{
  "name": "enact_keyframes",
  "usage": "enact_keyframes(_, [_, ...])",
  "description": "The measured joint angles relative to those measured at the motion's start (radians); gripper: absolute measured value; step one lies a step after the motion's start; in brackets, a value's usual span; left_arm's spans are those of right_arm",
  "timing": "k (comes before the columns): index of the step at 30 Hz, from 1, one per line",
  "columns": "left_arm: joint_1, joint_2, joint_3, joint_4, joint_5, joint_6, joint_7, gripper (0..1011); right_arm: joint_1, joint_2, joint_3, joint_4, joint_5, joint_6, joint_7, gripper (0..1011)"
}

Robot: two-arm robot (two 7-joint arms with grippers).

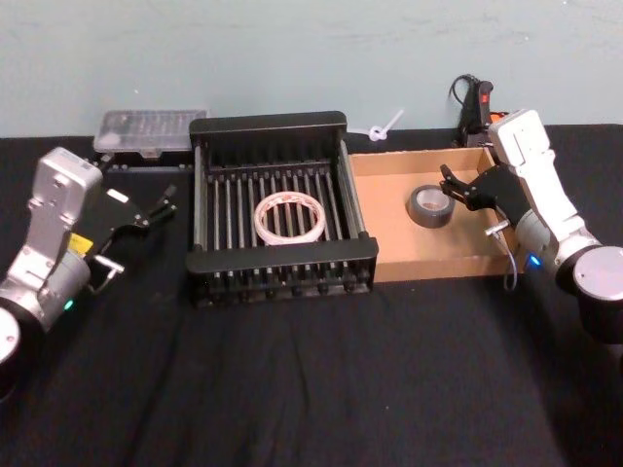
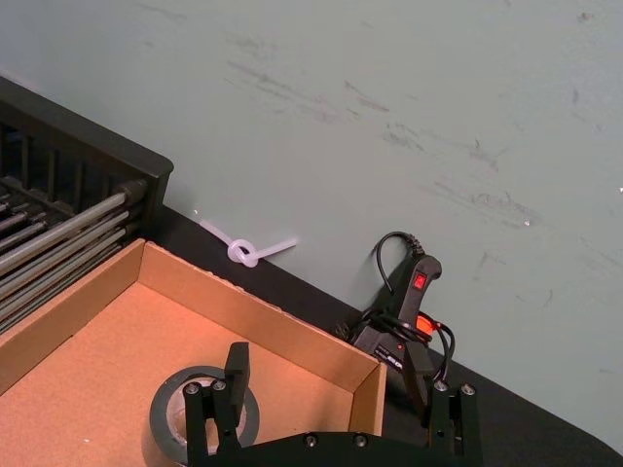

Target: Pick up the white tape and place it into the black box , Pick up the silver tape and place it into the brown box.

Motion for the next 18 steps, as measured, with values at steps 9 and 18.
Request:
enact_keyframes(9, [0.0,0.0,0.0,0.0,0.0,0.0,0.0,1001,0.0,0.001,-0.001,0.0,0.001,0.001,0.0,1002])
enact_keyframes(18, [0.0,0.0,0.0,0.0,0.0,0.0,0.0,1001,0.0,0.002,-0.002,-0.001,0.002,0.001,0.0,1002])
